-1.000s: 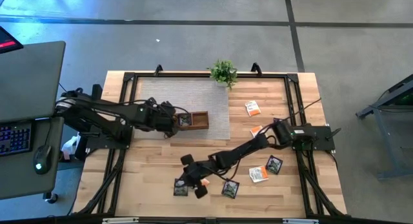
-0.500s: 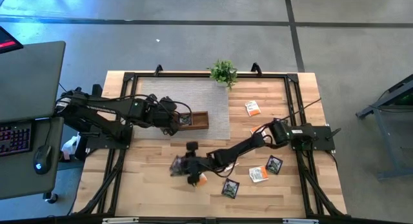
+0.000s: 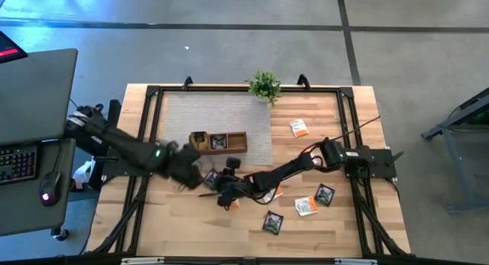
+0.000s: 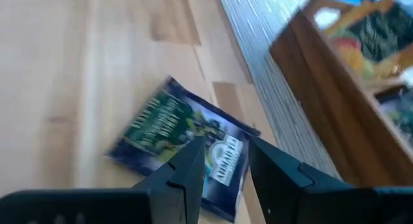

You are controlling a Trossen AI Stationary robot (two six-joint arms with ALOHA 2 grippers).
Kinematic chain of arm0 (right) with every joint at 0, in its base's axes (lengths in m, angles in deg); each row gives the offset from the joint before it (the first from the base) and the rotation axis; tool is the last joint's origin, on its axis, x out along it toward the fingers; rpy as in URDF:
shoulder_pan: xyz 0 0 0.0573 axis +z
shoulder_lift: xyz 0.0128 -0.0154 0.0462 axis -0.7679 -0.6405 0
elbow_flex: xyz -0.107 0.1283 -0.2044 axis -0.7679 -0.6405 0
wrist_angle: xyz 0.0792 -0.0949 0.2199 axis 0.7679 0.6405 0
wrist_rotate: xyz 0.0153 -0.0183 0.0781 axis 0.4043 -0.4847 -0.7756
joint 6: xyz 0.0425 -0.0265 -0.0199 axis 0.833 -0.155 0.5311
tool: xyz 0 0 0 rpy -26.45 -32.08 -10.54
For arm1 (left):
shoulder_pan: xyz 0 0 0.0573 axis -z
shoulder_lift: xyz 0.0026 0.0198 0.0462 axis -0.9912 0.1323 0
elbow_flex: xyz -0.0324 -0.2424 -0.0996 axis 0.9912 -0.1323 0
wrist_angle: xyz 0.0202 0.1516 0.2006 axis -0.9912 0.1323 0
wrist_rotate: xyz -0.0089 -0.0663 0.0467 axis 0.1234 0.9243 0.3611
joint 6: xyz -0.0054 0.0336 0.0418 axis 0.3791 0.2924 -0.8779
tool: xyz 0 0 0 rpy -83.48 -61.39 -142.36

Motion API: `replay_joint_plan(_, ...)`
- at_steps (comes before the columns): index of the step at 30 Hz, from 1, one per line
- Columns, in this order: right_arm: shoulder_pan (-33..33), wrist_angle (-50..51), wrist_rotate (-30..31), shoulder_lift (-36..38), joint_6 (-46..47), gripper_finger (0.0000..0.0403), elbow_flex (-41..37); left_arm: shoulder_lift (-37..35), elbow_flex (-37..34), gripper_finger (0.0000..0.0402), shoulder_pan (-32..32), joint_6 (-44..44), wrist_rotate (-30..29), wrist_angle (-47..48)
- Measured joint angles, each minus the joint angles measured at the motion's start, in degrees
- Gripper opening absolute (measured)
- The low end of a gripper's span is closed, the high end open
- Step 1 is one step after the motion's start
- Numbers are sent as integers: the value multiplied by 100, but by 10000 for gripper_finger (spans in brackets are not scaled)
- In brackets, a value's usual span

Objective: Pick & Place Tea
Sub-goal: Put the purple tea bag into the middle section of the wooden organizer

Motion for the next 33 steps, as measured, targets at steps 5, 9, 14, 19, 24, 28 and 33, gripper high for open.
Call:
replay_joint_plan(5,95,375,-60,266,-74,116,2,0,-934,149,1211,1894,-440,-1148)
replay_joint_plan(9,-75,658,-1098,392,226,116,4,2,-1895,149,1670,3127,-503,-2969)
replay_joint_plan(14,-475,724,-2314,322,638,116,9,7,-2865,149,1916,3981,-857,-4641)
replay_joint_plan(19,-651,778,-2198,320,304,116,7,339,-3362,149,1903,4259,-1063,-5386)
replay_joint_plan(24,-647,973,-2486,262,505,116,23,697,-3418,149,1904,4755,-1198,-5558)
replay_joint_plan(28,-648,968,-2304,81,751,101,39,942,-3416,149,1901,4933,-1385,-5997)
replay_joint_plan(33,-614,412,-2509,-182,1038,70,46,1230,-3358,149,1817,4983,-1508,-6462)
